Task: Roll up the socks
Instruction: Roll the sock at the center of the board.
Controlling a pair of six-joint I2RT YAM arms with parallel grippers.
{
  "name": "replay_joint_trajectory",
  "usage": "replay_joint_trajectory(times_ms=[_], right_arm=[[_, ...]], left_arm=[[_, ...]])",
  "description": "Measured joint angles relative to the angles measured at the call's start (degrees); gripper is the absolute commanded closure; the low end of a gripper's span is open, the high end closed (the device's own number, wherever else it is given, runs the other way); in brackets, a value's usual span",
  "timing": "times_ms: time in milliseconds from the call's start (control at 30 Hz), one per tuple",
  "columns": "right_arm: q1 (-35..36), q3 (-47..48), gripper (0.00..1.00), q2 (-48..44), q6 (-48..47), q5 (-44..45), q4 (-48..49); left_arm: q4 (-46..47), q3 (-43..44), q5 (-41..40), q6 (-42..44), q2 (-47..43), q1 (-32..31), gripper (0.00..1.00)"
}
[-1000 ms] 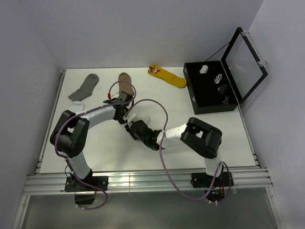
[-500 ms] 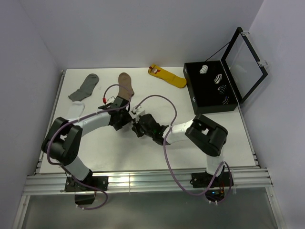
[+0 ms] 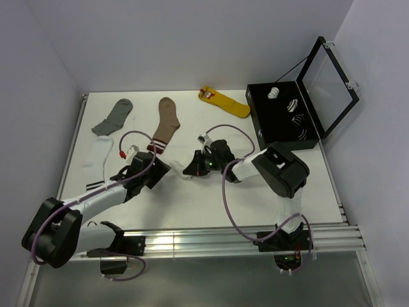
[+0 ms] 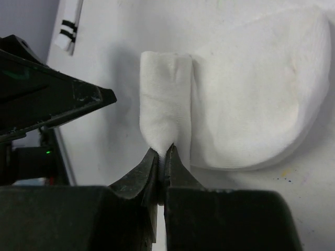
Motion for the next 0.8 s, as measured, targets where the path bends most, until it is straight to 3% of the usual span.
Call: replay_joint_trajectory(times_ms=[267, 800], right_arm=[[-3.1, 0.5, 1.00, 4.4, 8.9, -9.3, 3.9], [-6.1, -1.0, 1.00, 5.7, 18.7, -11.0, 6.0]], left_arm=[[10.9, -1.8, 2.0, -1.0, 3.5, 0.0, 0.30], [19.6, -0.3, 5.0, -2.1, 13.1, 0.0, 0.36]])
